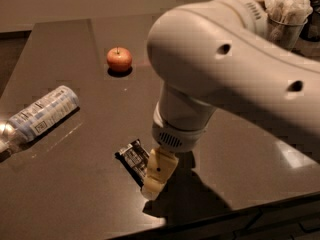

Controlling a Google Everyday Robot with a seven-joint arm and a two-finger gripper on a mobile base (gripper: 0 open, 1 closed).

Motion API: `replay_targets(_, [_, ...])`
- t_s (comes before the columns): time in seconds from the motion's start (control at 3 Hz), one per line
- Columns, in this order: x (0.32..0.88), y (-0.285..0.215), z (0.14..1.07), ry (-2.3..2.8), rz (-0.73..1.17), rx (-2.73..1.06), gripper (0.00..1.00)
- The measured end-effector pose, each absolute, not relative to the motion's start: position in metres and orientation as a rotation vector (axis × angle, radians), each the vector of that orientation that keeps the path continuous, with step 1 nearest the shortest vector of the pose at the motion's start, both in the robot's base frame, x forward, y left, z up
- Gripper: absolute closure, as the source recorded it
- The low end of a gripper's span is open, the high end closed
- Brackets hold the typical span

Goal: Pick rxbar chocolate

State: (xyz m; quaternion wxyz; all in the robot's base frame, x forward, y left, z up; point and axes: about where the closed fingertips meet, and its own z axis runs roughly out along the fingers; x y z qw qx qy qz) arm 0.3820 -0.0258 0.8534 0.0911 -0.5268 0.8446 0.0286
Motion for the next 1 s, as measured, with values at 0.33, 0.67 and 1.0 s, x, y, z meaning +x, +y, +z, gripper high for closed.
replay_targets(0.33, [0.382, -0.013, 0.837, 2.542, 0.104, -1.555, 0.0])
replay_targets(0.67, [0.38, 0.004, 0.826, 2.547, 0.118, -1.577, 0.0])
replay_targets(1.0, [0.385, 0.015, 0.822, 2.559, 0.135, -1.591, 0.19])
